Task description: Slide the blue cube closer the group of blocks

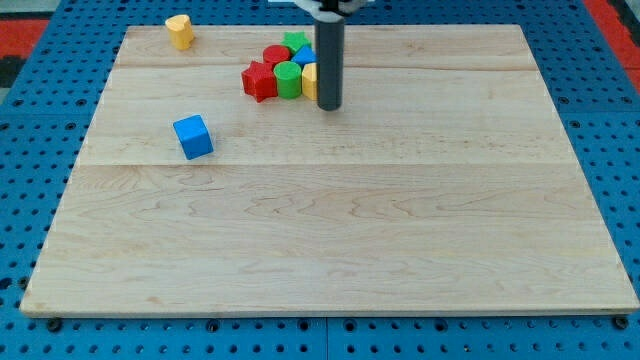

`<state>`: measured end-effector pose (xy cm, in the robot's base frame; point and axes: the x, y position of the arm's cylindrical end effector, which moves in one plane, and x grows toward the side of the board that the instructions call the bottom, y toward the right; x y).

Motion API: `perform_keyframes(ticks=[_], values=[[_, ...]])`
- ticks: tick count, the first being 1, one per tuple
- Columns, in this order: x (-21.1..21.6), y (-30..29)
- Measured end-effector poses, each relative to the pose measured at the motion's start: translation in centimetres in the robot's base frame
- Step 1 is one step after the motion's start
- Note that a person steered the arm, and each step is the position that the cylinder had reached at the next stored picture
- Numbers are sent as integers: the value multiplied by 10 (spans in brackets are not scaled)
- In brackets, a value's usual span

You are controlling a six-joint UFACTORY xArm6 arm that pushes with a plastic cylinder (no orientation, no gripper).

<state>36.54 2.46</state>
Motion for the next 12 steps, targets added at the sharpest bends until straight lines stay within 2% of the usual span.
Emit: perform_keyframes(ticks=[1, 2, 3, 4, 5, 7, 8, 9, 10, 11, 12], values=[[75, -4], [110, -116], [111, -242], [73, -249], [47, -215], [44, -26], [37, 21], [60, 33], [53, -79], [34, -124], [10, -55]])
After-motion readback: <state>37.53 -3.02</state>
